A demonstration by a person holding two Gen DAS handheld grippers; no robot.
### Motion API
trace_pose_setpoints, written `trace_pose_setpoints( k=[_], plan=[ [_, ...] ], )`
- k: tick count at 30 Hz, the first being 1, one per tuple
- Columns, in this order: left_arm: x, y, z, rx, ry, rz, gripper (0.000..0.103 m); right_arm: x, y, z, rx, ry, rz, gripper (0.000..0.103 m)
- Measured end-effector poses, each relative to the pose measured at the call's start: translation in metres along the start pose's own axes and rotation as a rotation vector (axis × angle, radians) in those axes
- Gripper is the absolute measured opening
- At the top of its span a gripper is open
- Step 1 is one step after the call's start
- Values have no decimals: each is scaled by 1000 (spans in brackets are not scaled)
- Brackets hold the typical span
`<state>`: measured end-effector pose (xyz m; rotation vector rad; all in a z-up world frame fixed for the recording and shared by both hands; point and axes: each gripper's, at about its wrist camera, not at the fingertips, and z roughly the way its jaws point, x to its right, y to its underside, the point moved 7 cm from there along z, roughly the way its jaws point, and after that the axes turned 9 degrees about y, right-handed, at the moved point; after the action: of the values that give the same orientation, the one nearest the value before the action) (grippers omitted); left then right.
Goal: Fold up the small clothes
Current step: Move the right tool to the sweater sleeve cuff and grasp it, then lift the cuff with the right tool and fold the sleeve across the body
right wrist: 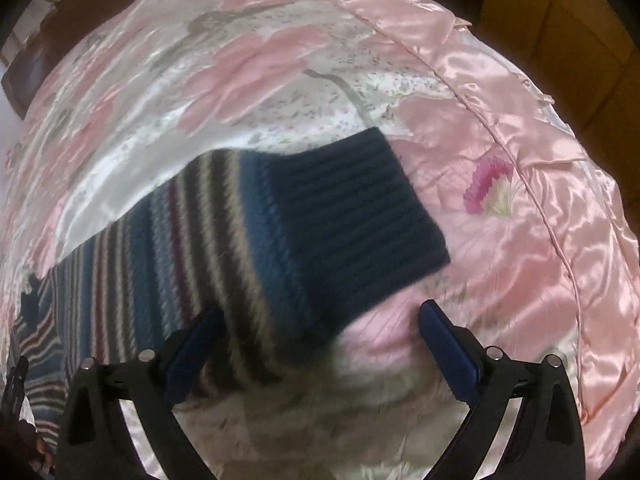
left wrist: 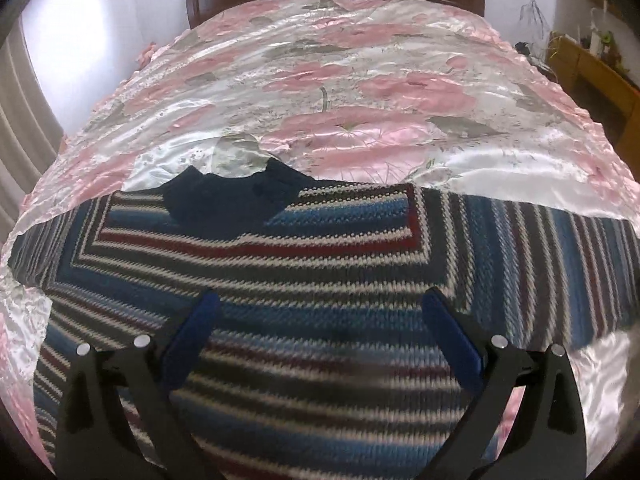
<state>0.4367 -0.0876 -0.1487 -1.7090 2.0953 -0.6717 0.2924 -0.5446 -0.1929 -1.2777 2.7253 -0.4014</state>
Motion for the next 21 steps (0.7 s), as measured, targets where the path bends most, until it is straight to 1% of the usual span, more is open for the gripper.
trace_pose_setpoints(
  k=[4, 6, 8, 9, 10, 11, 13, 17, 18, 21],
  plan=[
    [-8, -3, 13, -5, -18, -26, 100, 3, -10, 9, 8, -31, 57, 86],
    [-13, -3, 17, -10, -29, -30, 100, 2, -13, 8, 25, -39, 71, 71],
    [-20, -3, 19, -11, -44, -27, 100, -2, -15, 6, 46, -61, 65, 41],
    [-24, -3, 20, -11, -54, -28, 100, -5, -15, 3, 57, -71, 60, 31],
    [-28, -2, 20, -11, -59, -29, 100, -7, -16, 2, 65, -69, 58, 25],
    [-33, -2, 20, -13, -66, -31, 100, -9, -16, -1, 76, -73, 55, 17],
    [-42, -1, 19, -13, -76, -32, 100, -13, -15, -12, 105, -100, 58, 16],
    [-64, 2, 13, -10, -103, -27, 100, -8, -13, -32, 160, -122, 63, 16],
    [-68, 2, 12, -10, -106, -25, 100, -4, -11, -32, 155, -108, 71, 16],
    [-83, 7, 11, -15, -131, -14, 100, 8, 2, -14, 77, -29, 85, 16]
  ],
)
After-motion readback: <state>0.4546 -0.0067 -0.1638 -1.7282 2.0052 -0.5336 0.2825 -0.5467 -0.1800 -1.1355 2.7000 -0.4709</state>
